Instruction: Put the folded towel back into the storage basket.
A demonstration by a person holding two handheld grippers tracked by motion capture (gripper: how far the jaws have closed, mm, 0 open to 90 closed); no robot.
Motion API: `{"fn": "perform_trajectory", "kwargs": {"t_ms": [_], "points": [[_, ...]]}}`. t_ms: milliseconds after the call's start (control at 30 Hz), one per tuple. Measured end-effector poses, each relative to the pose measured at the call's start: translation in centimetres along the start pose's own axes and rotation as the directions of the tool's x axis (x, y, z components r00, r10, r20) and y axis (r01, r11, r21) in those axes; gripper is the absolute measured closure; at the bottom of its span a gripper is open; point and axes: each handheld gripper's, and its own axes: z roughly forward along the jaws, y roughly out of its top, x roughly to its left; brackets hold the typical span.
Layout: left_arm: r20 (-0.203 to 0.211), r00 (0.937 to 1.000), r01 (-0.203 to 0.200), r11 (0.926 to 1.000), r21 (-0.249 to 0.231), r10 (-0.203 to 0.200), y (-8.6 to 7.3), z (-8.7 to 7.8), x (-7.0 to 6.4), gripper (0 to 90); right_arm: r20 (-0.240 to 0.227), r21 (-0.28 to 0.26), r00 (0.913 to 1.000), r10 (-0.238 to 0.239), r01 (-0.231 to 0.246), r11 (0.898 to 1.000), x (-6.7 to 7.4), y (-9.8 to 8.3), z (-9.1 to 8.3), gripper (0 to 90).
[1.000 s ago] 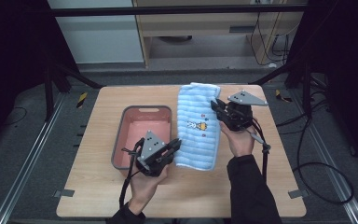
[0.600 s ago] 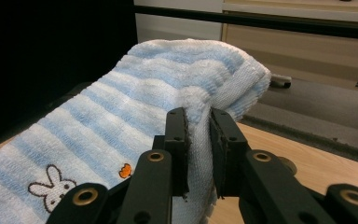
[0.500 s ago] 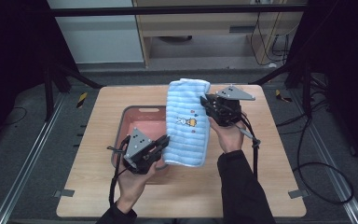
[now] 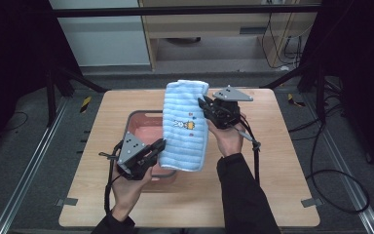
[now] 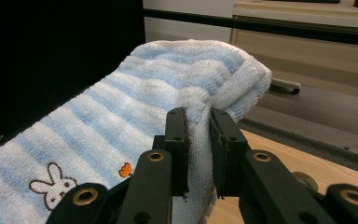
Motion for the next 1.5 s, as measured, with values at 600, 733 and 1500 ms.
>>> {"fn": "perform_trajectory", "kwargs": {"t_ms": [600, 733, 1500], "points": [[-0.057, 0.9976, 0.039, 0.9992, -0.005, -0.039, -1.0, -1.9, 3.2, 86.3, -0.055, 0.006, 0.9983, -0.019, 0.02, 1.0, 2.9, 0.5, 3.6, 78.4], [-0.066, 0.9968, 0.045, 0.999, -0.007, -0.045, -1.1, -2.1, 3.8, 86.3, -0.063, 0.004, 0.9979, -0.017, 0.017, 1.0, 3.3, 0.7, 4.3, 78.4], [-0.119, 0.9898, 0.082, 0.9965, 0.019, -0.079, -2.5, -1.9, 6.5, 86.3, -0.095, 0.03, 0.9954, -0.008, 0.011, 0.999, 4.8, 0.1, 8.1, 78.4]]}}
